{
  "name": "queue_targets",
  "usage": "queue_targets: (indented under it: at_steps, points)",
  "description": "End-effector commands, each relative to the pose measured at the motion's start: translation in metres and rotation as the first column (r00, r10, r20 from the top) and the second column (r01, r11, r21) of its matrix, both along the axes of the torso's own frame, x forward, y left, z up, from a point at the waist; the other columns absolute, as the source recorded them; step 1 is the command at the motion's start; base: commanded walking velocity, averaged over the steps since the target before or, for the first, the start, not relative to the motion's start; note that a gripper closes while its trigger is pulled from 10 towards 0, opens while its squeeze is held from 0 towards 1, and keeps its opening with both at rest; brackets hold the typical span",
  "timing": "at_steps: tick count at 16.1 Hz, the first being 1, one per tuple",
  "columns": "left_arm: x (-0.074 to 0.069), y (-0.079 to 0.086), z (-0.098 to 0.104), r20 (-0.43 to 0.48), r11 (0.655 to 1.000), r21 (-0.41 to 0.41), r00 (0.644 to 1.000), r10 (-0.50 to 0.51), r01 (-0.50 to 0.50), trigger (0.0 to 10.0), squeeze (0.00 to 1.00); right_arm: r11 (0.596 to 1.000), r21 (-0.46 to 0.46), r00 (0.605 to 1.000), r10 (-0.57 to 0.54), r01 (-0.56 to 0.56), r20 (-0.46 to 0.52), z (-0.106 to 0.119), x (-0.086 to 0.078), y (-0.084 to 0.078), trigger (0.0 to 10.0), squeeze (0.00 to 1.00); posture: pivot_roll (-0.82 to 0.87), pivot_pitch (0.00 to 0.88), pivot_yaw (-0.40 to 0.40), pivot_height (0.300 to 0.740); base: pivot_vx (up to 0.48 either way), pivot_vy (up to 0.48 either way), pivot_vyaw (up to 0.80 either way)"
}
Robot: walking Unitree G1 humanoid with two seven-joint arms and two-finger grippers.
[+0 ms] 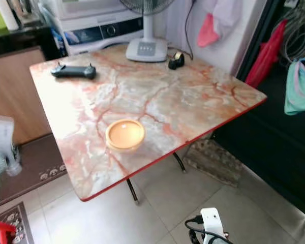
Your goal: Restocking fridge
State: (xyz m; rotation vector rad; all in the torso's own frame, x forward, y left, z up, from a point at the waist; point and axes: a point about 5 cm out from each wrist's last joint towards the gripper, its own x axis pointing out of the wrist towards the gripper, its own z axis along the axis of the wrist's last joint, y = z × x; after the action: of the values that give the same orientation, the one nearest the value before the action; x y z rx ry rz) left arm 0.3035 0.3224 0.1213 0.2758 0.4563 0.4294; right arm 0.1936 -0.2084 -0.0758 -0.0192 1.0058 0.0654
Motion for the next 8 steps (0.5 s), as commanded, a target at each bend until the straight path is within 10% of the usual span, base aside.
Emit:
queue_targets:
  at_steps: [1,3,8]
  points:
    - [-0.002,0.005,-0.005,0.053,0.999,-0.035,0.998,0.03,-0.028,10.0,0.0,1.0,-0.002,1.0,-0.002,0.002,-0.009,-0.001,-0.002,-0.002,10.0,0.0,0.14,0.0,-0.042,0.74,0.0,0.0,0.0]
    - [-0.016,-0.009,-0.06,0.049,0.983,-0.184,0.998,0.028,-0.019,10.0,0.0,1.0,-0.002,1.0,-0.012,0.012,-0.007,-0.001,-0.002,-0.002,10.0,0.0,0.13,0.0,-0.037,0.74,0.0,0.0,0.0]
    - [-0.036,-0.053,-0.119,-0.123,0.98,-0.175,0.985,-0.121,0.098,10.0,0.0,0.998,0.008,0.998,-0.065,0.065,0.011,-0.001,-0.002,-0.002,10.0,0.0,0.12,0.0,-0.026,0.74,0.0,0.0,0.0]
